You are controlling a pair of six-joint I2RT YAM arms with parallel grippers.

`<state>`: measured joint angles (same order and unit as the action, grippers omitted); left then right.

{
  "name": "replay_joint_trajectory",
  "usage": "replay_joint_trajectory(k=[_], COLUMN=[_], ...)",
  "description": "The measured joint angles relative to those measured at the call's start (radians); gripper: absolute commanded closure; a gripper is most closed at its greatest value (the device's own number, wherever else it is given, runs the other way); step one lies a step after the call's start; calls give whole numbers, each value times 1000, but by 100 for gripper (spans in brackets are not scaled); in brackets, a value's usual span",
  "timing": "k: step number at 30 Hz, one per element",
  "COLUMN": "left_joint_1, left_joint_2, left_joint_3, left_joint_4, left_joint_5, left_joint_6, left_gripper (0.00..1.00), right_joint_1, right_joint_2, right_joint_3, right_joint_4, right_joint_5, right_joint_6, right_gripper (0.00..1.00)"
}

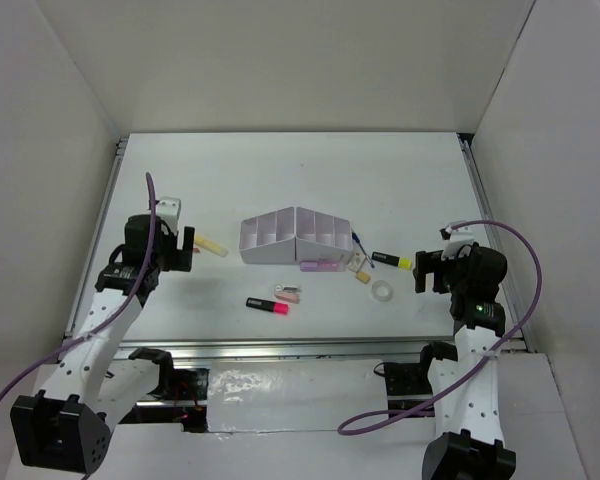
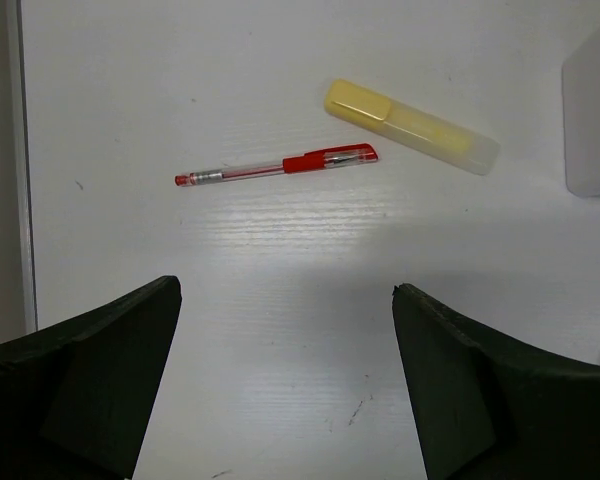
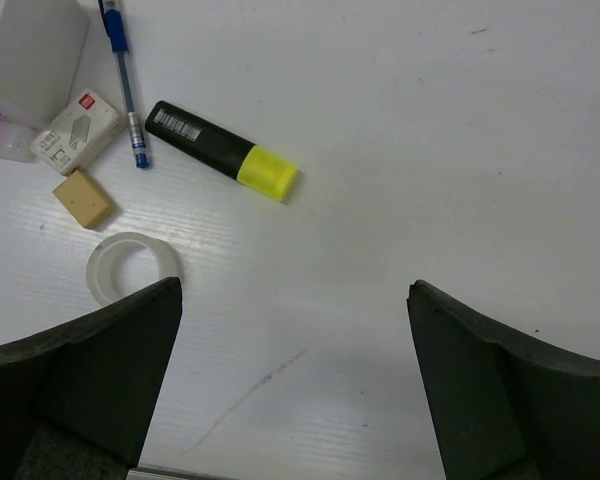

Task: Sort the stationery into containers
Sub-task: Pick up the pen from the center of the board.

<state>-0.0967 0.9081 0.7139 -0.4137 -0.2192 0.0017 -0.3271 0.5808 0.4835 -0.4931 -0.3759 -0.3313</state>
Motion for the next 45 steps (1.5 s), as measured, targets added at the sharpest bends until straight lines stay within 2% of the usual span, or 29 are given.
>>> replay_joint_trajectory(k=[5, 9, 12, 18, 23, 29, 33, 38, 41, 45], left_joint_1=[1, 2, 2, 71, 166, 244, 251, 232, 222, 216], left_joint_2=[-37, -56, -26, 206, 454, 735, 805, 866, 898, 911], left_joint_3=[0, 3, 42, 203, 331, 570, 641, 643, 628, 602], left_joint_4=[-10, -48, -97, -148, -218, -365, -417, -450, -454, -453], left_joint_5=[63, 177, 232, 307, 364, 449, 490, 509, 515, 523], left_joint_6=[56, 187, 293, 526, 710, 899, 991, 1068, 1102, 1130], left_gripper=[1, 1, 6, 13, 27, 41, 42, 42, 34, 31], right_joint_1=[0, 0, 0, 0, -1, -6, -8, -13, -13, -13], right_joint_2=[6, 13, 14, 20, 26, 31, 41, 45, 50, 56], right_joint_3=[0, 0, 0, 0, 0, 0, 0, 0, 0, 0], right_joint_4=[0, 0, 0, 0, 0, 0, 0, 0, 0, 0], right_joint_5=[0, 0, 0, 0, 2, 5, 7, 14, 18, 21], right_joint_6=[0, 0, 0, 0, 0, 0, 0, 0, 0, 0], right_gripper=[0, 0, 0, 0, 0, 0, 0, 0, 0, 0])
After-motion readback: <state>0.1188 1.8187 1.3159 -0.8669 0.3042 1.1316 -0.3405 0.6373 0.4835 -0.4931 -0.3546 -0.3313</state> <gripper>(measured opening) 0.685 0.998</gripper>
